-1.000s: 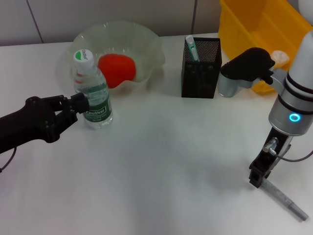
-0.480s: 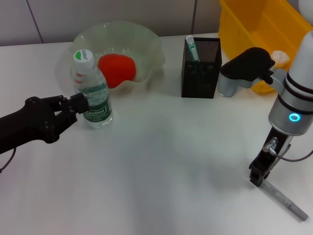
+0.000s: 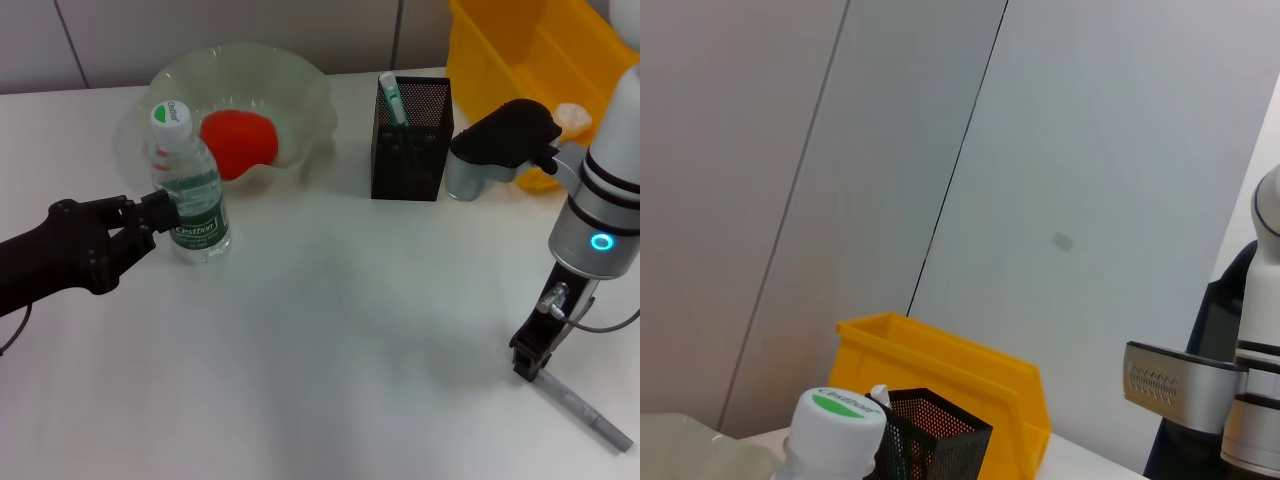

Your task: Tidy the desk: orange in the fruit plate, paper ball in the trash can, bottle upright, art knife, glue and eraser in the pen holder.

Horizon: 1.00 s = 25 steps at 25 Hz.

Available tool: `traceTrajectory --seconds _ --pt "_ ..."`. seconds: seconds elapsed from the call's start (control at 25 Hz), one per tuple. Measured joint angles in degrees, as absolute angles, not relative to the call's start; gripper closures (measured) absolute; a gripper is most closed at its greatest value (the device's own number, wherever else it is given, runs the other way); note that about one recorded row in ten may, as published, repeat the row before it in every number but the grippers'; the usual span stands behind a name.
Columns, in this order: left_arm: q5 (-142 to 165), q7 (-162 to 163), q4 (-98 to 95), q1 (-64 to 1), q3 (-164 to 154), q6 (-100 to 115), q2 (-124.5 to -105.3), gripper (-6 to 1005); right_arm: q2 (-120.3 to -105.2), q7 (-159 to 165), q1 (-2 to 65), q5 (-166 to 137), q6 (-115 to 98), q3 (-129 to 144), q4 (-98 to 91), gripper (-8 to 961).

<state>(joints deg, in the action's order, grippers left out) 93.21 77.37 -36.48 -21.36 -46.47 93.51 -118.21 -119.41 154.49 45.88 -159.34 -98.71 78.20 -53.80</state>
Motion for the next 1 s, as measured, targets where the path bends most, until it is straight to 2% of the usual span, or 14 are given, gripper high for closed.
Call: traceTrajectory --seconds 1.0 --pt "92.6 77.3 -36.5 -21.2 -46.2 93.6 -118.18 859 -119.48 154.3 40.5 -155.9 -98.5 81.3 -70.8 815"
